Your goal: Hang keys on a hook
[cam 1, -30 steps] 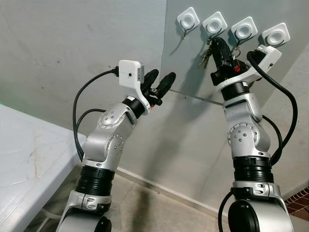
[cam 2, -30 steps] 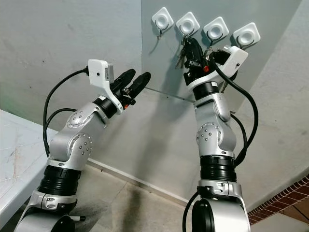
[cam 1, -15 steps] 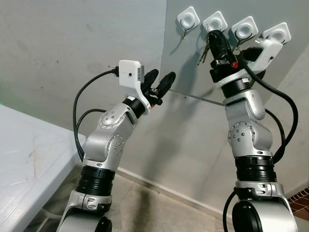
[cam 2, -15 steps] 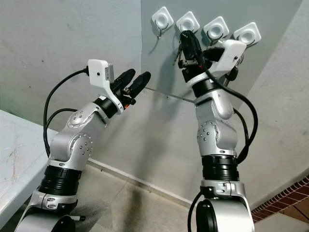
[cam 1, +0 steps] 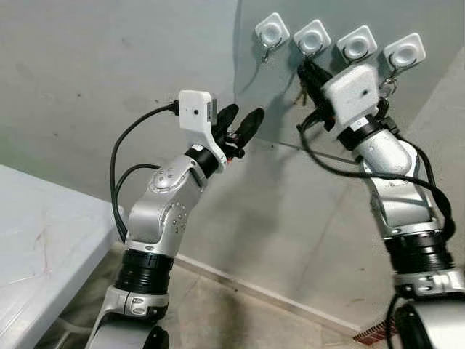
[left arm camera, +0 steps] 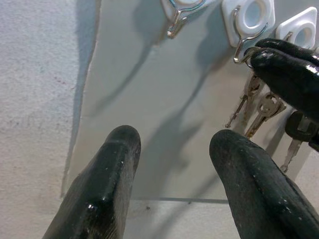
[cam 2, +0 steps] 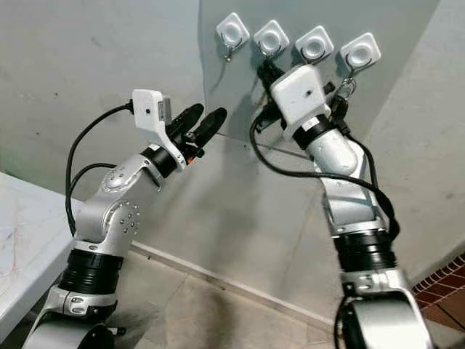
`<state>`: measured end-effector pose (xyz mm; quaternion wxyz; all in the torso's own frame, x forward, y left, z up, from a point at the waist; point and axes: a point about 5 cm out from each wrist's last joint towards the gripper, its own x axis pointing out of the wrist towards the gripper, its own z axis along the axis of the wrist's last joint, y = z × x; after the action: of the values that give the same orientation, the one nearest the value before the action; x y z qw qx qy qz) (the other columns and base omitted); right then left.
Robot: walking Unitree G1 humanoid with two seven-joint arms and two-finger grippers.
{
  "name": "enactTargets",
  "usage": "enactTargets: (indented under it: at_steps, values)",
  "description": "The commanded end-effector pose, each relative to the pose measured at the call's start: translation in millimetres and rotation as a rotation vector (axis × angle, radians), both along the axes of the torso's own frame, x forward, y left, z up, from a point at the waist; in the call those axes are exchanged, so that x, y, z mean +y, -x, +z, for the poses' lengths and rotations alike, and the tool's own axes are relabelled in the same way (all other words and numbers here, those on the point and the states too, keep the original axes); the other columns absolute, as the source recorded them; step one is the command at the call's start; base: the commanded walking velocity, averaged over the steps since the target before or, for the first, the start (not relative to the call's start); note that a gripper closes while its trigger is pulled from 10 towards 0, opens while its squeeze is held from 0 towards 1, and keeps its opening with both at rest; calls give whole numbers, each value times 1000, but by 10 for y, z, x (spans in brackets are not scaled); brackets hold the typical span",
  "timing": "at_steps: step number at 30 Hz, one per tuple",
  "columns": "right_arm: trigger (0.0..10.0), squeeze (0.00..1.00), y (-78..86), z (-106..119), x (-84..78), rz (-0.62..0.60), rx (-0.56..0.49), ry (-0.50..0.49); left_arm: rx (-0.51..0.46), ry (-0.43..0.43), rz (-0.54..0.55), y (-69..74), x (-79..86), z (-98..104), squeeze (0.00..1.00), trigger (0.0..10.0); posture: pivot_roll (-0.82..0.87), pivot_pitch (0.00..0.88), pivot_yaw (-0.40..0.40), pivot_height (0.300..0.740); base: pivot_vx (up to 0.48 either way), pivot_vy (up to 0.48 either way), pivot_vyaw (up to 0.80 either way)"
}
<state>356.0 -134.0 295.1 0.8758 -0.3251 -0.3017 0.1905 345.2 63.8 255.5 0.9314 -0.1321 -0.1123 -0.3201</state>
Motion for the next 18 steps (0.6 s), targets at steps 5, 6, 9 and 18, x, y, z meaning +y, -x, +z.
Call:
enactTargets:
  at_steps: [5,6,9,18]
  values:
    - [10000,0,-41,-338,161,-10,68,200,-7,4,-2,1,-17,58,0,10000,47,123,-2,740,0,0,0]
    - [10000,0,-53,-352,157,-24,62,209,-6,5,-2,3,-21,55,0,10000,47,125,-3,740,0,0,0]
    - [10000,502,-60,-374,147,-31,62,189,-5,6,-1,7,-20,51,0,10000,47,130,-6,740,0,0,0]
    - [10000,1000,-70,-422,120,-17,98,1,3,13,3,27,-20,33,0,10000,48,130,-10,740,0,0,0]
